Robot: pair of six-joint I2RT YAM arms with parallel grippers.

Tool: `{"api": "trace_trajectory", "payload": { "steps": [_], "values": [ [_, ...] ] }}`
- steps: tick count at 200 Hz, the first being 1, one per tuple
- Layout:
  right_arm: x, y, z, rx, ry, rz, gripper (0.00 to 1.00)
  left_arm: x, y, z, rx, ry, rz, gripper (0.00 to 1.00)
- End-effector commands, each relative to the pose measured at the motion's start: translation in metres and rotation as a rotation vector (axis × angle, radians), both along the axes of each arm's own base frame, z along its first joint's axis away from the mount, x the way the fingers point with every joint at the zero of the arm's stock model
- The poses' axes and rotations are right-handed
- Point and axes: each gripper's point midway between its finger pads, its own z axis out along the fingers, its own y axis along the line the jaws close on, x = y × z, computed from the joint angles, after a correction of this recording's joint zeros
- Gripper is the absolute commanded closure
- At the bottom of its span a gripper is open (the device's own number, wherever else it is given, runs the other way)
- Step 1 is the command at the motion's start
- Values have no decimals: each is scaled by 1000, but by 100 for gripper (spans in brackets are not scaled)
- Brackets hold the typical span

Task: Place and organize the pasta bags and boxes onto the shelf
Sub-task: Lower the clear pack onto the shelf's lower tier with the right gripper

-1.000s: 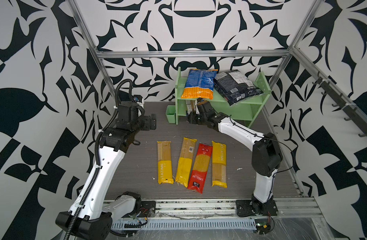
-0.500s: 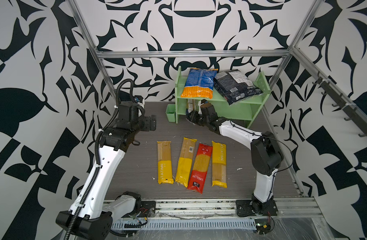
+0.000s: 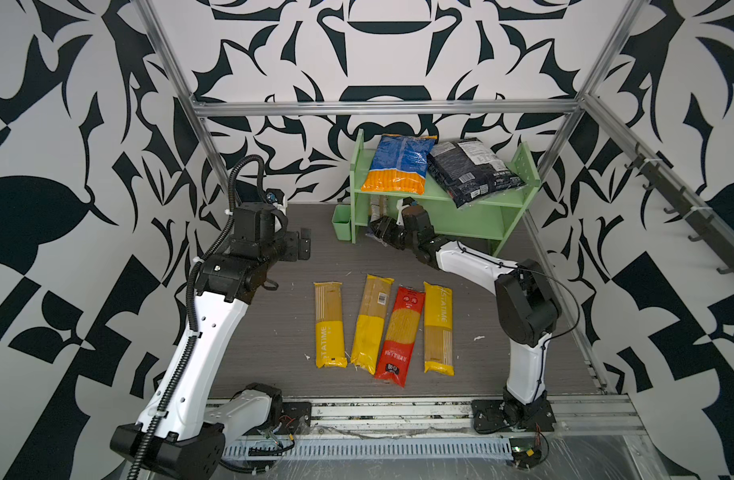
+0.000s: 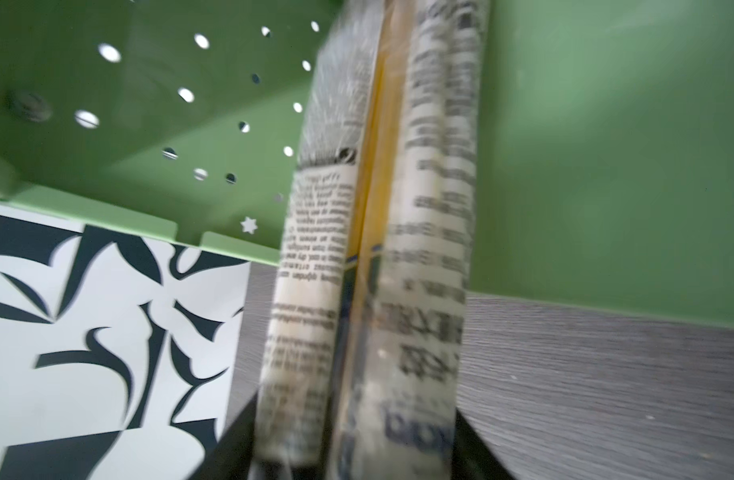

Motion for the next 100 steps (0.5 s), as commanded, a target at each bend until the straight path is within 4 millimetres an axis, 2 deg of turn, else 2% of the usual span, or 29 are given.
{"api": "trace_trajectory", "payload": {
  "steps": [1, 6, 43, 100],
  "values": [
    [17, -4, 105, 173, -261, -6, 20, -8, 3, 2, -4, 11, 6, 1],
    [17, -3, 103, 175, -253, -2, 17, -9, 3, 2, -7, 12, 5, 1],
    [13, -3, 95, 166, -226, 9, 17, -11, 3, 2, -24, 11, 8, 1],
    [-5, -18, 87, 90, -203, 2, 17, -18, 4, 2, -47, 6, 21, 1]
  ]
}}
